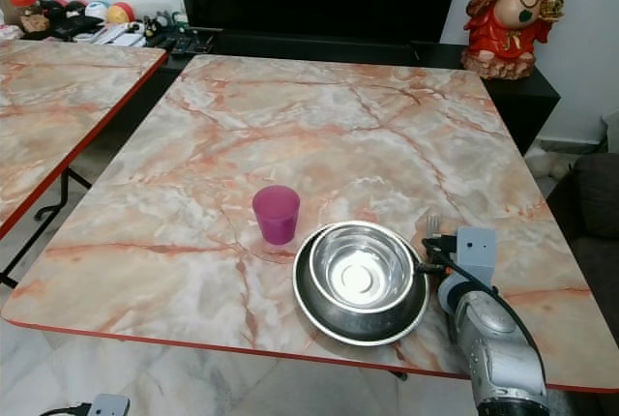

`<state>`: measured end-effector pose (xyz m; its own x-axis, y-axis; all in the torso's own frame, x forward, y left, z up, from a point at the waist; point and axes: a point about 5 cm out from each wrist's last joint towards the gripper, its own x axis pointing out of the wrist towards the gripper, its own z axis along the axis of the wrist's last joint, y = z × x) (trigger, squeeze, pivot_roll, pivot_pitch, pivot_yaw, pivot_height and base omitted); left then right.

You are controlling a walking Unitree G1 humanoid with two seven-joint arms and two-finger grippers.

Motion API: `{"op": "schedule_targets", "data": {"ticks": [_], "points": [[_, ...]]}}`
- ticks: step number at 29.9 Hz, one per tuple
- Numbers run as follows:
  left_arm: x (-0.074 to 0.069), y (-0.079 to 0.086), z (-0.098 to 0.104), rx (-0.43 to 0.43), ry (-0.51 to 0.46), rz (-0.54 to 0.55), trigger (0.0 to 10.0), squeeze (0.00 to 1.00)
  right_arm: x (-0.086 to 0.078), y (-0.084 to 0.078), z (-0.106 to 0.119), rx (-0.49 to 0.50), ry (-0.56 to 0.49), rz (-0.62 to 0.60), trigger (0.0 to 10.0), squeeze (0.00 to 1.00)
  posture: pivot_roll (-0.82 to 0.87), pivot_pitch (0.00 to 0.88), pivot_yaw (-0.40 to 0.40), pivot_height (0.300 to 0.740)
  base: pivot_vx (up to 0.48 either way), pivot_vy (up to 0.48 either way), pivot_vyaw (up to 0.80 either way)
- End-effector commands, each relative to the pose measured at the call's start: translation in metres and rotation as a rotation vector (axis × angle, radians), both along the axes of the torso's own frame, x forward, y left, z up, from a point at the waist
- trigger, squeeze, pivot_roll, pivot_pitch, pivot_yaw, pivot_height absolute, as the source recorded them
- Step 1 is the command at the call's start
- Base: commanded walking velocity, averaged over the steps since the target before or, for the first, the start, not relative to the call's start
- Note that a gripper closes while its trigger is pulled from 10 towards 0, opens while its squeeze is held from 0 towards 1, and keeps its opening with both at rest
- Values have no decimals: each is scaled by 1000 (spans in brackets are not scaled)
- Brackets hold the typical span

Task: Setting the table

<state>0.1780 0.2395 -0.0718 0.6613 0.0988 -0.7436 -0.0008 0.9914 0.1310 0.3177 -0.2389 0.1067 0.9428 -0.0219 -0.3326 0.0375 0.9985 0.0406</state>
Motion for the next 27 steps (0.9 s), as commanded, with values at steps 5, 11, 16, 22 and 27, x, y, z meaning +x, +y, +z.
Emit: {"op": "schedule_targets", "data": {"ticks": [5, 11, 16, 22, 27], "points": [[-5, 2, -2, -2, 19, 6, 10000, 0, 1, 3, -1, -5, -1, 12, 10000, 647, -63, 129, 2, 740, 0, 0, 0], [-4, 1, -2, -2, 19, 4, 10000, 0, 1, 1, -2, -15, 5, -1, 10000, 286, -65, 128, 3, 740, 0, 0, 0], [-4, 1, -2, -2, 19, 4, 10000, 0, 1, 0, -2, -19, 7, 0, 10000, 0, -65, 128, 3, 740, 0, 0, 0], [-4, 1, -2, 0, 20, 4, 10000, 0, 1, 2, -2, -20, 6, 8, 10000, 0, -65, 128, 3, 740, 0, 0, 0], [-4, 1, -2, 2, 20, 2, 10000, 0, 2, 4, -1, -6, 3, 20, 10000, 0, -65, 128, 3, 740, 0, 0, 0]]}}
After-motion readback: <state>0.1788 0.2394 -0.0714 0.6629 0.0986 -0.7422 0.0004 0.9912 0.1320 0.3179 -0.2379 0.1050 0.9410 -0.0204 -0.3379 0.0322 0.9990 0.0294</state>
